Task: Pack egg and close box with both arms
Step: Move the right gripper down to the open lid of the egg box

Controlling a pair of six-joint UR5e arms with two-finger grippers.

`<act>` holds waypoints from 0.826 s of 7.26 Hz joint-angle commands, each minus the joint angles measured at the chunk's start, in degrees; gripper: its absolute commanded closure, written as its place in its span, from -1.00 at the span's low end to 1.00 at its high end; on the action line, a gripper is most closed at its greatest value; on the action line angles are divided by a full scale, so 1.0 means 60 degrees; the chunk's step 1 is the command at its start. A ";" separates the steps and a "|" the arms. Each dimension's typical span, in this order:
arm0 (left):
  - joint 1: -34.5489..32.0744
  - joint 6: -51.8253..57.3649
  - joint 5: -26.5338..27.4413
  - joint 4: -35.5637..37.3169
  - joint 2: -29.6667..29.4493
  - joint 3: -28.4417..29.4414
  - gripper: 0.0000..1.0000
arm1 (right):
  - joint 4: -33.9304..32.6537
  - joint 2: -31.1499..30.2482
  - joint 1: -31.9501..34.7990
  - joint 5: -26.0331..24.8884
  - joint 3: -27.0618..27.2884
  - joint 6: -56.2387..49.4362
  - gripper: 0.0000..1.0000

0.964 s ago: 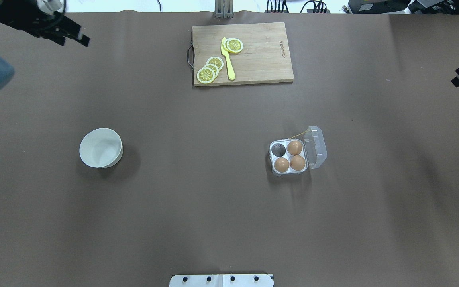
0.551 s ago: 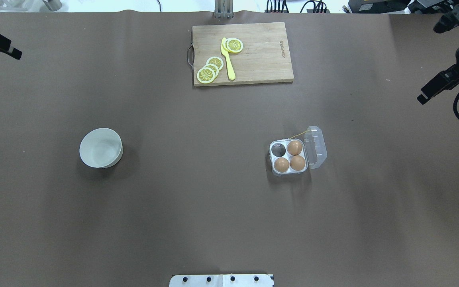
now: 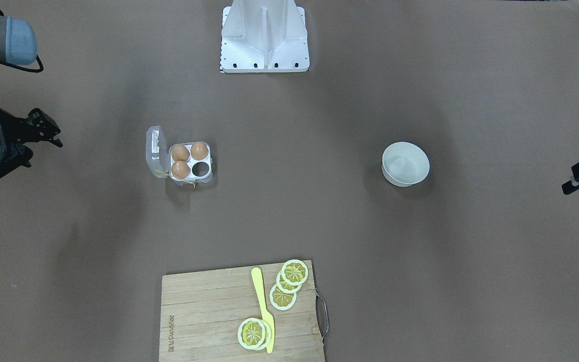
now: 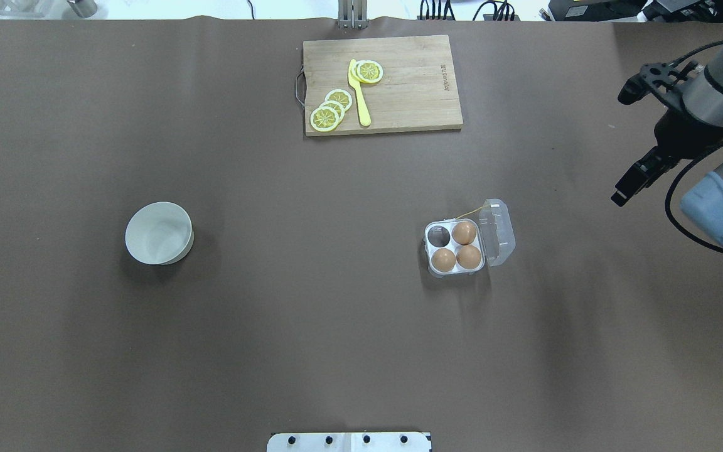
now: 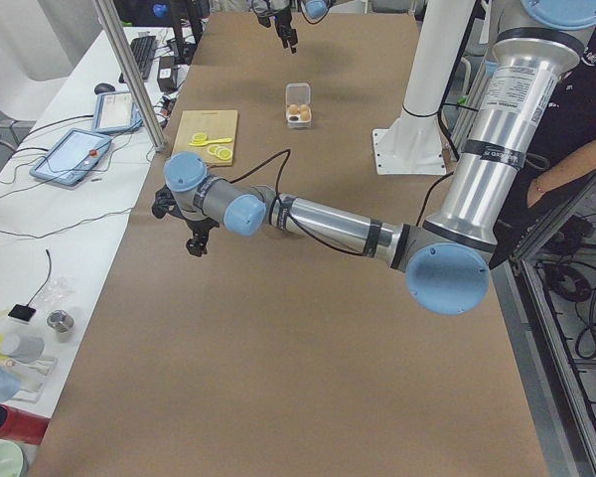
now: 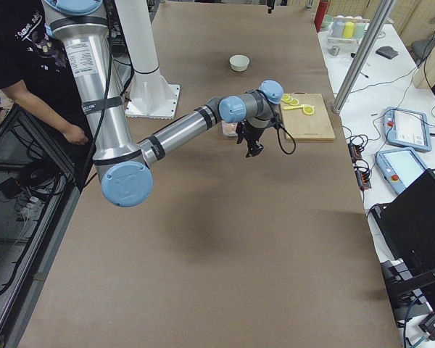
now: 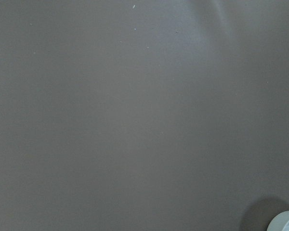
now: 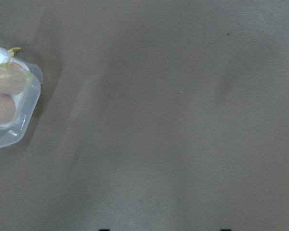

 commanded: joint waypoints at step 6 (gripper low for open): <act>-0.0057 0.0067 0.0019 0.0024 0.0002 0.0057 -0.65 | 0.0875 0.1331 -0.1508 0.0059 -0.0792 0.0105 -0.18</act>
